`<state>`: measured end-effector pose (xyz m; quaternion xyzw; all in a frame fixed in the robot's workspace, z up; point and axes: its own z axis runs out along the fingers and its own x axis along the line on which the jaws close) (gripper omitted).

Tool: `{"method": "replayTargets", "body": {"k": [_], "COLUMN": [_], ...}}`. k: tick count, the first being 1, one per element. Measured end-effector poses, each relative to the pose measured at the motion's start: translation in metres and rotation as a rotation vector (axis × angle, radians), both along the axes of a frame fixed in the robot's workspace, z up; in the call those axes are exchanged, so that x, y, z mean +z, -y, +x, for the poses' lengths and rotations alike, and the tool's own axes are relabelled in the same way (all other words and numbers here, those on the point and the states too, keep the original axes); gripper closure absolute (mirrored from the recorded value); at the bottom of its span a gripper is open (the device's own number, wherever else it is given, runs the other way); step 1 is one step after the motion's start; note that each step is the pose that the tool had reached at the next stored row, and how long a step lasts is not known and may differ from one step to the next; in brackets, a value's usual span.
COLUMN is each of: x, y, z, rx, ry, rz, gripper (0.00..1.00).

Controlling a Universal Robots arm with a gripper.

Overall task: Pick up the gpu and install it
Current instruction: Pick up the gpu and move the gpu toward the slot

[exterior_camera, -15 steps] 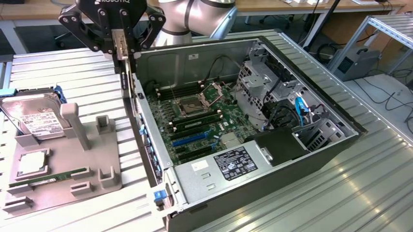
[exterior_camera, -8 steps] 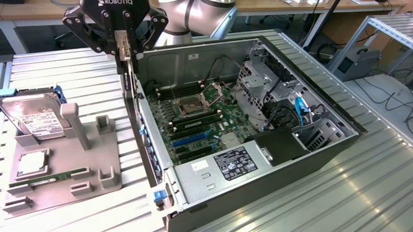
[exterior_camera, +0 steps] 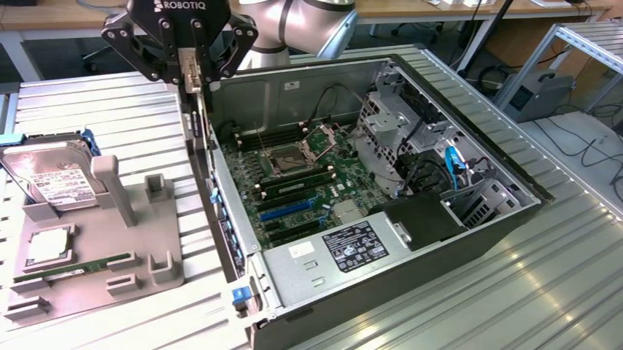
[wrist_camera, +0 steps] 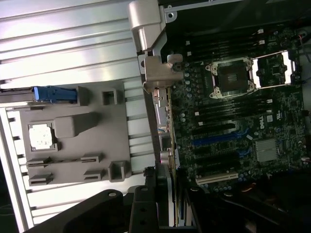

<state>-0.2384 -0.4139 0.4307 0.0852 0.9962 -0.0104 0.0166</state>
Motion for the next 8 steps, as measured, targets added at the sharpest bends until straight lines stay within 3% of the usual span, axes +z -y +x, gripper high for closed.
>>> {"method": "replayTargets", "body": {"k": [8], "x": [-0.0025], "y": [0.0], "z": [0.0042], "rx": [0.0], "ry": [0.0], "rz": [0.0], "gripper": [0.72]}}
